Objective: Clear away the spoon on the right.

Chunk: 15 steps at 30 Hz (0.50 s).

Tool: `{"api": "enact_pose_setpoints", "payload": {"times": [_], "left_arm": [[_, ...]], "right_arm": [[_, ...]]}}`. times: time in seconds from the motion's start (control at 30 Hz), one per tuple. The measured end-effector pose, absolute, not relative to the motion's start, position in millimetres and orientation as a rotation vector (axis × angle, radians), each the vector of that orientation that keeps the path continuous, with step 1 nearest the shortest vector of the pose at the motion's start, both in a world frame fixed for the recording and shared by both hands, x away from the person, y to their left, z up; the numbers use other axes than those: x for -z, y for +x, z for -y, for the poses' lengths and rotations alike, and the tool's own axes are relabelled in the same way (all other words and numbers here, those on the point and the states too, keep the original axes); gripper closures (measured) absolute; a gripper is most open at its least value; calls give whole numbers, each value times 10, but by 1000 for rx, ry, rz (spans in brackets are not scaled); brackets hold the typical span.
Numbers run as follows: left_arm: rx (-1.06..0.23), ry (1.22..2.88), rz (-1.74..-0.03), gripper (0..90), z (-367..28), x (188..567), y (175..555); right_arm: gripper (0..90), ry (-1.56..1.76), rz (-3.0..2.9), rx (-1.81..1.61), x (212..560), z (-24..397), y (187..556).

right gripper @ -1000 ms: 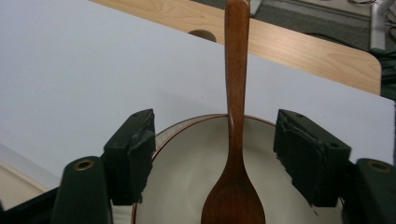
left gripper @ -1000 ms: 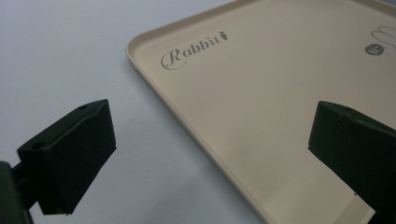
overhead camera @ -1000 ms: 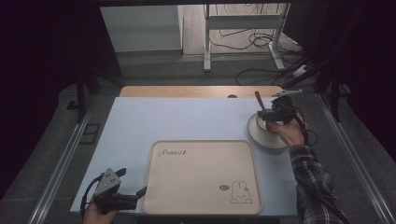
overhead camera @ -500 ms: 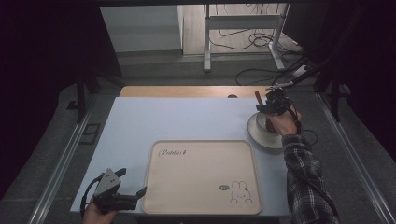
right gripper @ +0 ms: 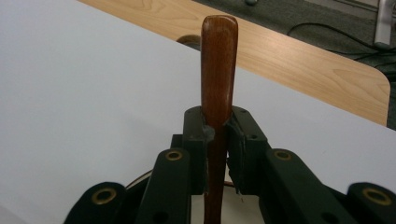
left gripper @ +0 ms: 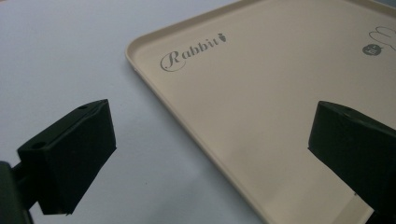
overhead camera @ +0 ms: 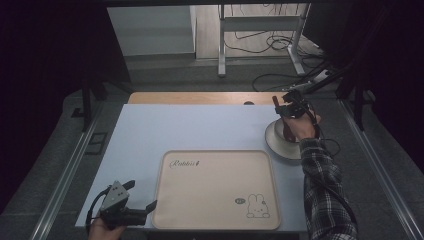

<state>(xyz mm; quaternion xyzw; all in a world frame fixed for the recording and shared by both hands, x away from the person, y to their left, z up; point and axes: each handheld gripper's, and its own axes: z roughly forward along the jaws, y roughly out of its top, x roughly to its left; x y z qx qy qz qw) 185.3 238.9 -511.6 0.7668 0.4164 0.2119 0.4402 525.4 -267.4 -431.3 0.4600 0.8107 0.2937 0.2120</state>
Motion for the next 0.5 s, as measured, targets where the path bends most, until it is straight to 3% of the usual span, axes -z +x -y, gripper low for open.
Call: {"api": "enact_pose_setpoints", "payload": {"times": [0.5], "left_arm": [[-527, 1911, -1034, 5, -2382, 5117, 1859]], "right_arm": [[787, 1187, -2289, -812, 3880, 2618, 5118]]}}
